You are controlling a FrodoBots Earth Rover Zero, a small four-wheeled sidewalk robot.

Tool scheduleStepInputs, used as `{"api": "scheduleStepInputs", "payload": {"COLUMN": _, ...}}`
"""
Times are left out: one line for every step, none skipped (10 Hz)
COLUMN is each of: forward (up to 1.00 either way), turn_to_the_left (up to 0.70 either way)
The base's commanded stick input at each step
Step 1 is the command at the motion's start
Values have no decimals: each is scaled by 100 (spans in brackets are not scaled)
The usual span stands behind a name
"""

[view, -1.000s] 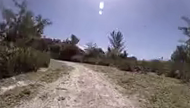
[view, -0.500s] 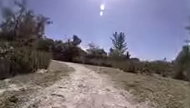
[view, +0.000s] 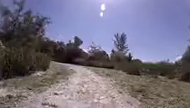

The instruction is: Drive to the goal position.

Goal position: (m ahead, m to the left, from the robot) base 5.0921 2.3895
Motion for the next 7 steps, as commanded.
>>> {"api": "scheduleStepInputs", "payload": {"forward": 70, "turn_to_the_left": 0}}
{"api": "scheduleStepInputs", "payload": {"forward": 70, "turn_to_the_left": 0}}
{"api": "scheduleStepInputs", "payload": {"forward": 70, "turn_to_the_left": 0}}
{"api": "scheduleStepInputs", "payload": {"forward": 70, "turn_to_the_left": 0}}
{"api": "scheduleStepInputs", "payload": {"forward": 70, "turn_to_the_left": 0}}
{"api": "scheduleStepInputs", "payload": {"forward": 70, "turn_to_the_left": 0}}
{"api": "scheduleStepInputs", "payload": {"forward": 70, "turn_to_the_left": 0}}
